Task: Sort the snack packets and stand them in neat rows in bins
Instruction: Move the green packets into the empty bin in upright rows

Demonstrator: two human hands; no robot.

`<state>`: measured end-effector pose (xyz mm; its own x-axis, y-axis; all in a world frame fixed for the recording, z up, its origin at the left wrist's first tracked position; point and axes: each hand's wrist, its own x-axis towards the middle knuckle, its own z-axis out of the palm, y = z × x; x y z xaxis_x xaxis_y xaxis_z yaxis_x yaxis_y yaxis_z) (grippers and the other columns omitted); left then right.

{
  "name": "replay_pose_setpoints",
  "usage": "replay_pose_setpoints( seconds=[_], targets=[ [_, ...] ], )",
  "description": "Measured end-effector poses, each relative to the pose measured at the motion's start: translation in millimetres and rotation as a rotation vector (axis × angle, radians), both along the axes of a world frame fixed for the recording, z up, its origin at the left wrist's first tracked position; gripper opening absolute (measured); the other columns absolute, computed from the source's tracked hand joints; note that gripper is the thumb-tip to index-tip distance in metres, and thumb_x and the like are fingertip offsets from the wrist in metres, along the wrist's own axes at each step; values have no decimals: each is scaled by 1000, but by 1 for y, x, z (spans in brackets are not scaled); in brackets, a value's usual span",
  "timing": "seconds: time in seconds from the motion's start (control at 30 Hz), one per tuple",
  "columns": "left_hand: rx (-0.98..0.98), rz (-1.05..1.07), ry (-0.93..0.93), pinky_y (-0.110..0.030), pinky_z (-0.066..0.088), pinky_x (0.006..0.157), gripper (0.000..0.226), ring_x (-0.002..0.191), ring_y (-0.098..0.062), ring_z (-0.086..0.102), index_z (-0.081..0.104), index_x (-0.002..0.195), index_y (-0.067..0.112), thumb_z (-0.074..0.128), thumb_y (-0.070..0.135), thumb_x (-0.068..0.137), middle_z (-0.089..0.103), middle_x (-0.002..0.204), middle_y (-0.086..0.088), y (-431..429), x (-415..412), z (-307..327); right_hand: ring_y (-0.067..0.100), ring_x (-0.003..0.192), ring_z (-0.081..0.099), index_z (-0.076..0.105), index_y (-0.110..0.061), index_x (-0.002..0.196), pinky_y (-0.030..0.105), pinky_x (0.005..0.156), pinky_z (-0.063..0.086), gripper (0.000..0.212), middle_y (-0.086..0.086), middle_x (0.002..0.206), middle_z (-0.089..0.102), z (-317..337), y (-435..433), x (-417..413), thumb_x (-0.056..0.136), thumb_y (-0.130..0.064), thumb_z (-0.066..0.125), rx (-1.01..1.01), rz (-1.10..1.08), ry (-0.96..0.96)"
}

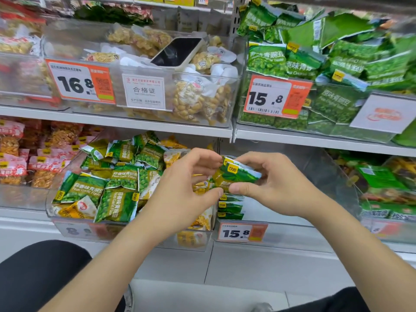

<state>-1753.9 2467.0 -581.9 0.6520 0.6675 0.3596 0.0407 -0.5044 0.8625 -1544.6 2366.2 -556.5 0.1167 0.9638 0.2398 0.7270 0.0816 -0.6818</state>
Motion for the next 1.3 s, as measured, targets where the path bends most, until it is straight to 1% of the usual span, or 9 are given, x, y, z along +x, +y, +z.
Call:
replay_pose_setpoints(
  seconds=[0.1,0.27,0.4,0.57,0.73,0.93,1.03,1.17,1.3],
  targets=[
    [186,126,105,-31,55,100,48,114,-1,62,59,130,33,79,20,88,64,120,21,-1,13,-11,8,82,66,71,-34,108,34,73,52,33,-15,92,75,-4,-5,34,83,-51,84,-86,-227,-339],
    [355,162,351,-28,40,109,52,134,-11,47,45,148,26,64,29,99,46,143,9,0,34,-27,35,124,57,61,-21,136,44,94,53,64,8,131,68,-39,7,73,86,-54,81,-410,-431,-592],
    [350,154,430,-33,39,111,64,141,-20,42,32,157,18,60,30,101,40,153,0,-3,50,-37,34,132,51,58,-14,141,38,97,47,69,11,139,61,-67,31,86,87,-48,82,-525,-386,-464],
    [394,185,440,-30,44,90,56,122,-22,54,31,152,18,55,22,101,46,143,-4,-4,57,-44,32,140,42,50,-17,150,37,105,42,78,11,151,51,-90,58,100,86,-48,83,-546,-370,-371],
    [408,182,442,-33,49,84,57,111,-21,57,35,147,19,57,16,95,50,136,-2,-2,56,-45,23,110,47,55,-22,130,29,82,41,75,8,131,52,-95,70,104,72,-48,95,-473,-431,-248],
    [409,179,446,-33,51,83,60,109,-20,57,36,146,18,60,15,91,52,132,-2,-2,55,-46,23,103,61,66,-21,110,31,63,65,64,10,123,53,-93,64,107,60,-35,104,-394,-512,-22],
    [403,178,449,-38,54,86,60,110,-21,57,36,146,18,60,16,91,53,132,-2,-2,54,-45,23,105,55,67,-19,112,43,71,66,61,13,123,52,-93,64,105,63,-34,102,-397,-529,-89],
    [407,175,461,-39,55,85,63,109,-23,58,35,150,17,58,16,91,53,134,-5,-3,52,-44,29,87,66,54,-16,126,46,72,66,77,11,120,43,-90,67,96,67,-34,100,-412,-582,-102],
    [406,171,457,-39,56,87,63,112,-22,58,34,150,17,58,16,92,52,136,-5,-3,52,-44,34,86,71,46,-13,135,46,82,64,81,11,123,41,-91,74,91,75,-35,96,-469,-577,-137]
  ],
)
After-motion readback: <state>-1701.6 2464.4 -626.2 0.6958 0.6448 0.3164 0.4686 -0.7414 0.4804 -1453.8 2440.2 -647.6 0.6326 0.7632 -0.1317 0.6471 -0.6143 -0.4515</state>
